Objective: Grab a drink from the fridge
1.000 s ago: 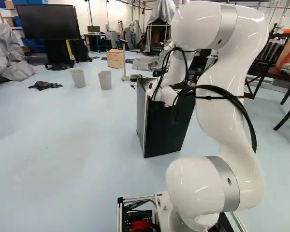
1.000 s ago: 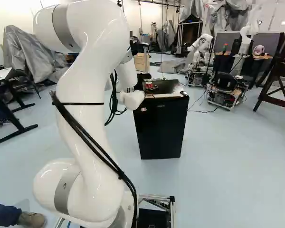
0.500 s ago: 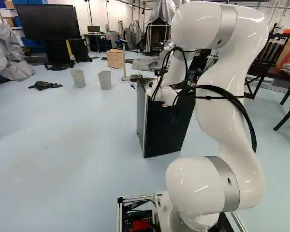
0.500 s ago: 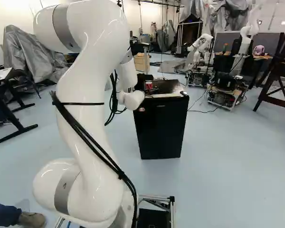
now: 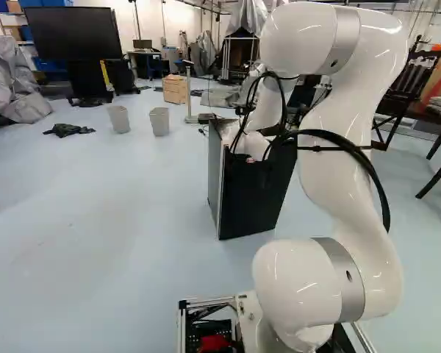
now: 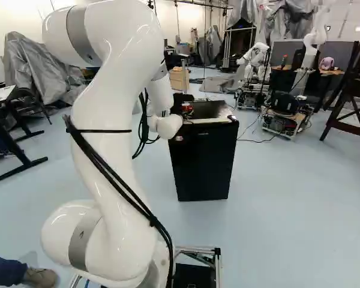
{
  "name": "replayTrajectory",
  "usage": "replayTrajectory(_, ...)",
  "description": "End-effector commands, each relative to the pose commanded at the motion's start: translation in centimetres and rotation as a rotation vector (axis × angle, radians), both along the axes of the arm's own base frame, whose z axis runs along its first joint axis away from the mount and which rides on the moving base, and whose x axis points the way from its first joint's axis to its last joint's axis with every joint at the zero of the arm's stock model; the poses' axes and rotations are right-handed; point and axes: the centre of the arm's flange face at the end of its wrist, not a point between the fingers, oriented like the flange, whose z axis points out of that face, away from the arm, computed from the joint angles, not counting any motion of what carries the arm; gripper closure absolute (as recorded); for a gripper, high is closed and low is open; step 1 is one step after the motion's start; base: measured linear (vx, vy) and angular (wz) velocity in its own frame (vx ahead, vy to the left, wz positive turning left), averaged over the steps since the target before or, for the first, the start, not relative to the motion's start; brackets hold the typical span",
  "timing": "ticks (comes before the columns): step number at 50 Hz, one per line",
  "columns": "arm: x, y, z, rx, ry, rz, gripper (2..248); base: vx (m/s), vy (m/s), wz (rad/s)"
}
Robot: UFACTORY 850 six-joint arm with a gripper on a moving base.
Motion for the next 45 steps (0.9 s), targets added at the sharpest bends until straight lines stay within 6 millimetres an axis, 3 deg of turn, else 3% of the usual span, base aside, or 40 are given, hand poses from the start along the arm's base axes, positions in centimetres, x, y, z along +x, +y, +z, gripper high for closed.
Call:
replayTrajectory(2,0.0,0.0,0.0,0.000,0.000,0.000,140,0.000,0.000,0.000)
replayTrajectory(3,0.0,0.0,0.0,0.000,0.000,0.000,153,0.000,0.000,0.000)
replayTrajectory(45,-0.1,0.0,4.3,-0.006,-0.074,0.000,153,0.000,0.000,0.000)
